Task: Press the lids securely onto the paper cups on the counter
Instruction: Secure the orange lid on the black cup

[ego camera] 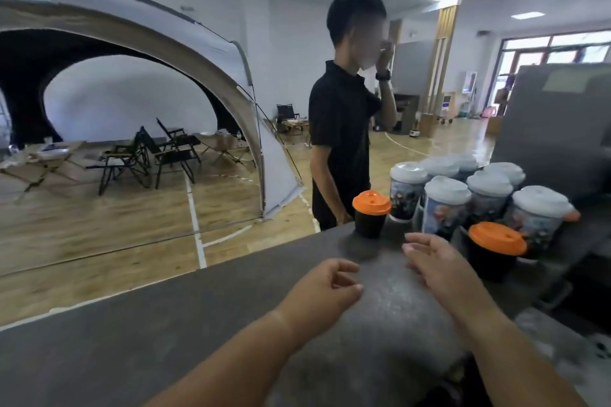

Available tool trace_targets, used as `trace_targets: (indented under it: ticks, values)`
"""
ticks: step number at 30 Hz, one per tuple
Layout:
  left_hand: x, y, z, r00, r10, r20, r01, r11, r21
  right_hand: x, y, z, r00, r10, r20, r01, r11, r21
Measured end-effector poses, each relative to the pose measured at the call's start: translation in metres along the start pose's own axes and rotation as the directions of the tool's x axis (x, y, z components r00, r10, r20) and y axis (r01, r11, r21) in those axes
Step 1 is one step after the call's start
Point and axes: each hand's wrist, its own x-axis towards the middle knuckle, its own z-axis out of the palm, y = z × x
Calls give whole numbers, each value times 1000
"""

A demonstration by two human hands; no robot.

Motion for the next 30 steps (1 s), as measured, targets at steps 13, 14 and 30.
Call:
trace_targets:
  ticks: [13, 14, 30]
  values:
    - [195, 36, 65, 877, 258, -406, -20, 863, 504, 199, -2, -96, 994, -102, -27, 20, 434, -900]
    - [201, 34, 66, 880, 240, -411, 9, 855, 518, 206, 3, -95, 999, -34, -6, 9, 420, -908]
    - [225, 24, 47, 962, 158, -225, 14, 790, 612, 207, 21, -97, 996, -89, -17, 39, 593, -805]
